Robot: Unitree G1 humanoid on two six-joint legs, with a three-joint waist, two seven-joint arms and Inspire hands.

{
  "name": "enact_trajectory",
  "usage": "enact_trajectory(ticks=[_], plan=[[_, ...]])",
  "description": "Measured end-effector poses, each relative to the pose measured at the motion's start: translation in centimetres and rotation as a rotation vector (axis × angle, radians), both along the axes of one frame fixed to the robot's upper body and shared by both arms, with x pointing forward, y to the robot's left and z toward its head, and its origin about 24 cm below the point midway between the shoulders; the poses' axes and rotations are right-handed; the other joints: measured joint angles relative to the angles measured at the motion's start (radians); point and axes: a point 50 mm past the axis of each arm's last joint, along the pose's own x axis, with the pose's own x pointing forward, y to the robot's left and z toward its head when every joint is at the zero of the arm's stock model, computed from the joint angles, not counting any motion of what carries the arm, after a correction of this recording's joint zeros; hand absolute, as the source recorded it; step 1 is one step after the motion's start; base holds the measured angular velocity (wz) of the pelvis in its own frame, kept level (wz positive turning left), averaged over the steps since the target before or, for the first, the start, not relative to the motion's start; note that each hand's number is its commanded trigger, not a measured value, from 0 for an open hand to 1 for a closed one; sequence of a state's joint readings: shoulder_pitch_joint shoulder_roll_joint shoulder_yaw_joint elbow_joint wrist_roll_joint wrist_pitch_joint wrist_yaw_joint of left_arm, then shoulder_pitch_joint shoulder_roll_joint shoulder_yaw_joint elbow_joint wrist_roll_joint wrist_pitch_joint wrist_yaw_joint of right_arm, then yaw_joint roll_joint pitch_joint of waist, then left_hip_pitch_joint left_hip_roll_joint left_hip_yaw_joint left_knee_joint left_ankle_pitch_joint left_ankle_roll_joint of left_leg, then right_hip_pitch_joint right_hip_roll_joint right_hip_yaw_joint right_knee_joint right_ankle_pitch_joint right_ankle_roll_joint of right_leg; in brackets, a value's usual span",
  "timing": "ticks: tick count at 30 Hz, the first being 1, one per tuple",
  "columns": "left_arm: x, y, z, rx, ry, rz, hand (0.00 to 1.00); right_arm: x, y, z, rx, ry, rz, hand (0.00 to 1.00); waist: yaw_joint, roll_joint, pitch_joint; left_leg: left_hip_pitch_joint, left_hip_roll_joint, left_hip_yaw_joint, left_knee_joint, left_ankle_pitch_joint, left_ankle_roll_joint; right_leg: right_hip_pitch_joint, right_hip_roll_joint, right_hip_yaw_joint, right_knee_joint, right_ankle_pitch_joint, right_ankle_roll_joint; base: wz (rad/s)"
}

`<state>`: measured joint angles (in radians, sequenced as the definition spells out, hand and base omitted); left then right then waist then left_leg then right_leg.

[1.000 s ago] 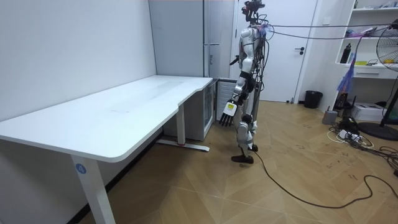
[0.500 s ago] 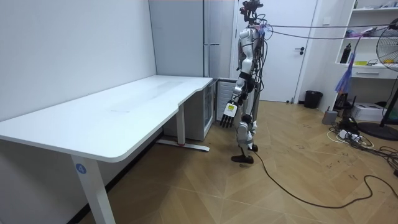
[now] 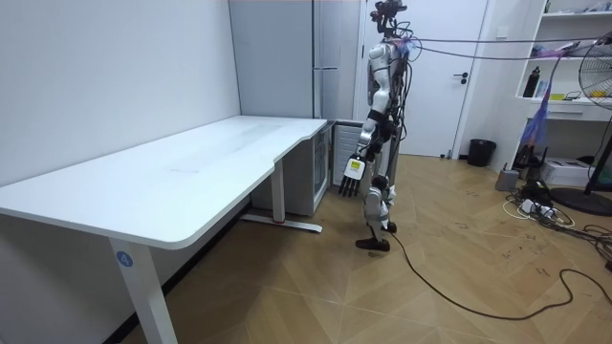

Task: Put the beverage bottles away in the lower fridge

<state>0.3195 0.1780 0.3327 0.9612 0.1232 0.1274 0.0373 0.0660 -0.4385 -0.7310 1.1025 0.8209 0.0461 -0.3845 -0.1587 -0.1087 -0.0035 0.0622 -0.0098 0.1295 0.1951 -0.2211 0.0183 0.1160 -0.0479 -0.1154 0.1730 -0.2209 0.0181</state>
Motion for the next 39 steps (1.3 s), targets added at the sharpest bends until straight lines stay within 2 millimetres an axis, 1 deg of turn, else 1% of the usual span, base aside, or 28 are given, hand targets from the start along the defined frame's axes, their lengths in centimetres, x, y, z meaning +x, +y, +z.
enact_trajectory(ticks=[5,11,16,17,19,23,26,27,29,31,32,33,34,35,36,37,38,39], plan=[[-0.4,0.1,0.0,-0.008,0.020,0.018,0.00,-0.9,0.7,-0.9,0.076,0.010,0.033,0.00,0.004,-0.006,-0.0015,0.002,0.003,0.000,0.002,0.000,0.000,0.001,0.003,0.007,0.002,0.002,-0.003,0.00],[-0.8,-0.1,-0.1,-0.021,0.041,0.026,0.00,-0.9,1.1,-1.4,0.131,-0.009,0.067,0.00,0.006,-0.006,-0.0011,0.010,0.004,0.000,0.003,0.000,0.000,0.006,0.006,0.016,0.002,0.004,-0.005,0.00],[-1.0,-0.2,-0.2,-0.040,0.052,0.025,0.00,-0.7,1.2,-1.4,0.140,-0.045,0.043,0.00,0.019,-0.008,0.0004,0.015,0.008,0.004,0.002,0.000,-0.001,0.007,0.008,0.015,0.002,0.008,-0.007,-0.01],[-1.0,-0.2,-0.2,-0.041,0.052,0.025,0.00,-0.7,1.2,-1.4,0.141,-0.053,0.037,0.00,0.022,-0.002,0.0041,0.013,0.008,0.005,0.002,0.000,-0.001,0.008,0.009,0.016,0.001,0.009,-0.007,-0.03],[-1.0,-0.2,-0.2,-0.041,0.051,0.025,0.00,-0.5,1.4,-1.5,0.159,-0.123,-0.004,0.00,0.026,0.000,0.0048,0.013,0.011,0.005,0.001,-0.002,-0.003,0.011,0.011,0.015,0.001,0.011,-0.008,0.00],[-0.5,-0.3,-0.3,-0.044,0.045,0.023,0.00,-0.2,2.1,-2.0,0.197,-0.226,-0.051,0.00,0.031,0.009,0.0046,-0.001,0.014,0.004,0.010,-0.003,-0.005,0.004,0.014,0.011,0.000,0.012,-0.010,0.03],[-0.1,-0.5,-0.4,-0.050,0.041,0.015,0.00,-0.3,3.1,-2.7,0.208,-0.257,-0.023,0.00,0.041,0.019,0.0030,-0.004,0.016,-0.003,0.010,-0.002,-0.007,0.003,0.016,0.006,-0.002,0.013,-0.012,0.03],[0.1,-0.6,-0.5,-0.055,0.044,0.014,0.00,-0.7,3.6,-3.1,0.210,-0.264,0.002,0.00,0.050,0.021,0.0005,-0.003,0.018,-0.002,0.010,-0.002,-0.008,0.003,0.017,0.005,-0.002,0.014,-0.013,-0.03],[0.4,-0.8,-0.7,-0.064,0.048,0.005,0.00,-1.1,4.7,-3.8,0.237,-0.273,0.047,0.00,0.062,0.022,-0.0009,0.001,0.020,-0.001,0.009,-0.001,-0.010,0.005,0.019,0.003,-0.003,0.015,-0.014,-0.03],[0.6,-1.3,-0.9,-0.080,0.060,-0.019,0.00,-1.5,6.5,-4.9,0.282,-0.273,0.144,0.00,0.084,0.022,-0.0010,0.002,0.022,0.001,0.010,-0.003,-0.012,0.005,0.021,0.000,-0.003,0.016,-0.016,-0.05],[0.5,-1.4,-1.0,-0.083,0.064,-0.020,0.00,-1.5,7.0,-5.1,0.298,-0.276,0.166,0.00,0.087,0.022,-0.0010,0.001,0.023,0.001,0.011,-0.003,-0.012,0.005,0.021,-0.003,-0.003,0.017,-0.017,0.00],[0.6,-1.5,-1.1,-0.088,0.075,-0.029,0.00,-1.3,8.3,-5.8,0.338,-0.275,0.220,0.00,0.098,0.022,-0.0009,-0.001,0.023,0.001,0.011,-0.003,-0.013,0.003,0.020,-0.016,-0.004,0.018,-0.018,-0.05],[0.6,-1.9,-1.2,-0.093,0.087,-0.056,0.00,-1.0,9.7,-6.3,0.375,-0.283,0.278,0.00,0.111,0.025,-0.0018,-0.003,0.026,0.004,0.011,-0.003,-0.013,0.003,0.021,-0.022,-0.003,0.020,-0.018,-0.08],[0.6,-2.0,-1.3,-0.098,0.093,-0.073,0.00,-0.8,10.4,-6.6,0.390,-0.299,0.300,0.00,0.117,0.027,-0.0022,-0.002,0.026,0.006,0.011,-0.003,-0.013,0.003,0.022,-0.022,-0.003,0.021,-0.019,-0.08],[0.6,-2.4,-1.5,-0.109,0.107,-0.100,0.00,-0.2,11.6,-6.9,0.418,-0.324,0.369,0.00,0.128,0.032,-0.0028,-0.001,0.030,0.008,0.013,-0.004,-0.015,0.001,0.024,-0.022,-0.004,0.023,-0.020,-0.08],[1.1,-2.6,-1.5,-0.112,0.104,-0.133,0.00,0.7,12.7,-7.1,0.448,-0.344,0.462,0.00,0.146,0.036,-0.0017,-0.007,0.033,0.008,0.021,-0.007,-0.017,-0.003,0.027,-0.025,-0.004,0.026,-0.021,-0.07],[1.4,-2.7,-1.5,-0.111,0.098,-0.145,0.00,1.3,13.4,-7.2,0.461,-0.358,0.516,0.00,0.154,0.037,-0.0018,-0.015,0.035,0.007,0.027,-0.008,-0.018,-0.008,0.029,-0.027,-0.004,0.026,-0.022,-0.04],[2.0,-2.8,-1.6,-0.110,0.092,-0.169,0.00,2.5,14.9,-7.3,0.494,-0.387,0.634,0.00,0.173,0.041,-0.0018,-0.025,0.038,0.006,0.030,-0.007,-0.019,-0.012,0.032,-0.028,-0.004,0.030,-0.026,0.00]])
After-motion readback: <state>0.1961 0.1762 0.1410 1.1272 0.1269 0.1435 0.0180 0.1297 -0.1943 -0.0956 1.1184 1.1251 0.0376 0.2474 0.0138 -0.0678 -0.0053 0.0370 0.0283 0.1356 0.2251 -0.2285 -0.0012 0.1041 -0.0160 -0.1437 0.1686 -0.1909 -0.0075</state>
